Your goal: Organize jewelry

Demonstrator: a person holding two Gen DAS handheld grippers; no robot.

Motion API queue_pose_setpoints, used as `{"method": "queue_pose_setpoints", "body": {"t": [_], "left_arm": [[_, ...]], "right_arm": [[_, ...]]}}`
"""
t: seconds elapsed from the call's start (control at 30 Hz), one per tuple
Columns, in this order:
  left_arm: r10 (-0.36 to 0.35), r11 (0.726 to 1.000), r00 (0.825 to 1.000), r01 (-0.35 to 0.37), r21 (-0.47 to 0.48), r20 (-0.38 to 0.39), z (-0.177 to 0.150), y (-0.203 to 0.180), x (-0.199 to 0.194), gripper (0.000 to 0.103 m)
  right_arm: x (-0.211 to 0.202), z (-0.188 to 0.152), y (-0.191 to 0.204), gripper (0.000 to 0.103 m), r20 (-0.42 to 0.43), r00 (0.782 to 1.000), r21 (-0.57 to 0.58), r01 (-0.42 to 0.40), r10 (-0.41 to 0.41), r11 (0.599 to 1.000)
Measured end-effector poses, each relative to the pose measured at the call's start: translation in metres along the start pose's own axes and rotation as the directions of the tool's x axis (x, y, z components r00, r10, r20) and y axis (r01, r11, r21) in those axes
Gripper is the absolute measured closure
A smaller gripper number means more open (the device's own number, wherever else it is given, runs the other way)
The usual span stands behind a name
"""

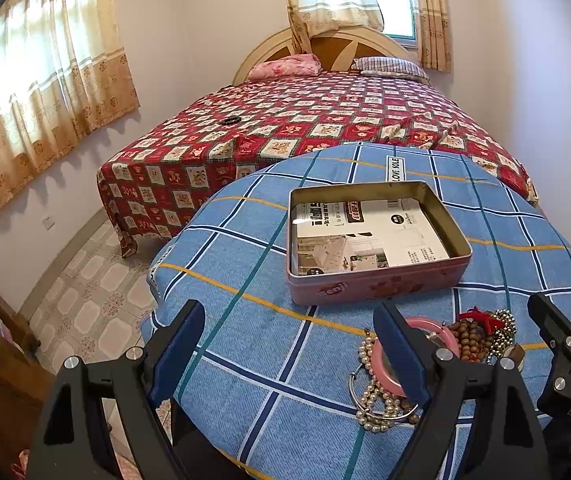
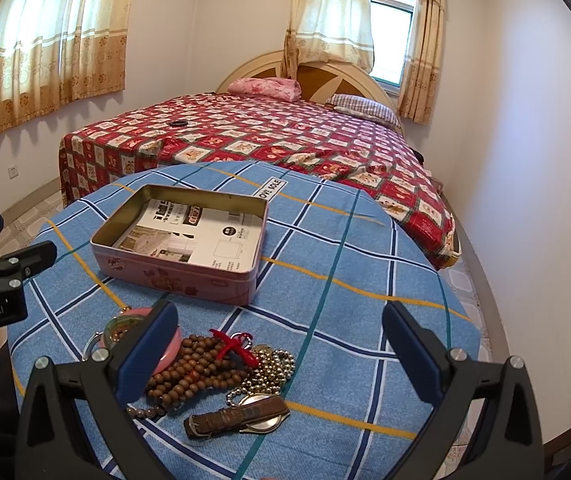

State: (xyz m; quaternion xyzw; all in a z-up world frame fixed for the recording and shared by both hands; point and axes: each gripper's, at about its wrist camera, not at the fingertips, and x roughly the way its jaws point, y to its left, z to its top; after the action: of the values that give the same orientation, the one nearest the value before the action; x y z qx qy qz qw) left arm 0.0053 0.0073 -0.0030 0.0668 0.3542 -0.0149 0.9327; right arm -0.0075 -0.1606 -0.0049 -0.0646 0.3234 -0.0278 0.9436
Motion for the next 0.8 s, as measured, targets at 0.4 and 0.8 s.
{"method": "queue_pose_setpoints", "body": {"t": [0.4, 0.8], "left_arm": [[0.007, 1.0, 1.0, -0.007, 0.004, -0.013, -0.002, 0.0, 0.005, 0.017], [-0.014, 1.0, 0.995, 0.015, 0.013, -0.094, -0.025, -0.007, 0.048, 0.017]], "right_arm": [[0.001, -0.001, -0.001, 0.0, -0.002, 1.0, -0.002, 0.0, 0.0, 1.0], [0.033, -0.028, -0.016, 0.004, -0.09, 0.996, -0.008, -0.007, 0.007, 1.0]]}}
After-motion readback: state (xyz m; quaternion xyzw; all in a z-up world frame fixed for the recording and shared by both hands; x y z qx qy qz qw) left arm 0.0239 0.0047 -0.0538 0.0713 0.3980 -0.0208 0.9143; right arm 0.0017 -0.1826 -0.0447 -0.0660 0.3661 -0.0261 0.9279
